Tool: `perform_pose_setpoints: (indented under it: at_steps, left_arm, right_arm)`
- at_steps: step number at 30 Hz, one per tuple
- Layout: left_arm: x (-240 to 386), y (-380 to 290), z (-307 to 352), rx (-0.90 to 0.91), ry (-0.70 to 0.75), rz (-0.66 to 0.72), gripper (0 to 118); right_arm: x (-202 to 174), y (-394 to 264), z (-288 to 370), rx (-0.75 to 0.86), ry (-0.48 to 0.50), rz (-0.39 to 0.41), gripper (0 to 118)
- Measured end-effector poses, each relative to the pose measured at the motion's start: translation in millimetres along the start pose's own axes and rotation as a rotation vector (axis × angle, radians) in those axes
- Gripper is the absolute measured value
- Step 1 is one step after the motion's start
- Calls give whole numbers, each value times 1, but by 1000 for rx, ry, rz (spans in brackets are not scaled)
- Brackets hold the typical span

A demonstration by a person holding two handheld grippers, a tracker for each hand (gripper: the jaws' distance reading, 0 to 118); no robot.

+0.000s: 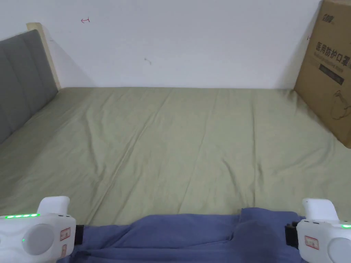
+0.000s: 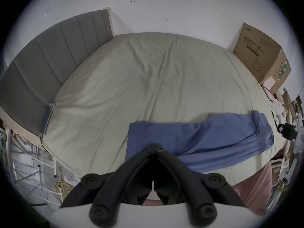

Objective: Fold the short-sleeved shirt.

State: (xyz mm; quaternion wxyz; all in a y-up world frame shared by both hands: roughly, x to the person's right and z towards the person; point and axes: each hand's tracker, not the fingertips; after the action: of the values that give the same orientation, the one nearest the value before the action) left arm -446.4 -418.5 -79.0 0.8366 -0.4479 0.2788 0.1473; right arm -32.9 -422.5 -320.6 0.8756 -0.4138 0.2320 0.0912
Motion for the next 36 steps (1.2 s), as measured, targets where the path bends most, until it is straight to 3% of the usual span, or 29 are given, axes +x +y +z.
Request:
perform_pose_setpoints:
  at_steps: [5, 11, 13, 15, 16, 17, 22, 24, 27, 29, 30, 36]
  left_arm:
    - [-6, -19, -4, -46, -3, 24, 0]
    - [-36, -27, -5, -28, 21, 129, 2]
    - [-45, -29, -7, -41, 20, 153, 44]
    - [-52, -30, -14, -50, -8, 176, 101]
    - [-55, -32, -18, -46, -41, 204, 111]
    - [-60, -33, -25, -38, -84, 242, 113]
    - [-70, -38, -71, -114, -183, 383, 109]
    - [-67, -44, -86, -142, -240, 438, 81]
    - [-53, -46, -79, -115, -31, 317, 40]
    - [-51, -43, -73, -96, -103, 320, 18]
    - [-49, -40, -73, -103, -109, 307, 13]
    - [-34, -19, -48, -57, -84, 265, 12]
  right_arm:
    - [-44, -13, -14, -40, 88, 4, 3]
    - [-94, -17, -29, -22, 77, 38, 3]
    - [-107, -16, -34, -33, 95, 33, 3]
    - [-116, -16, -38, -54, 136, 26, 3]
    - [-122, -17, -40, -58, 143, 27, 3]
    - [-126, -17, -41, -60, 142, 44, 3]
    - [-143, -22, -53, -103, 145, 88, 3]
    - [-145, -24, -56, -119, 148, 89, 3]
    - [-146, -26, -56, -129, 143, 88, 3]
    - [-145, -28, -57, -137, 139, 88, 3]
    - [-143, -28, -59, -140, 137, 86, 3]
    - [-118, -28, -56, -150, 128, 42, 3]
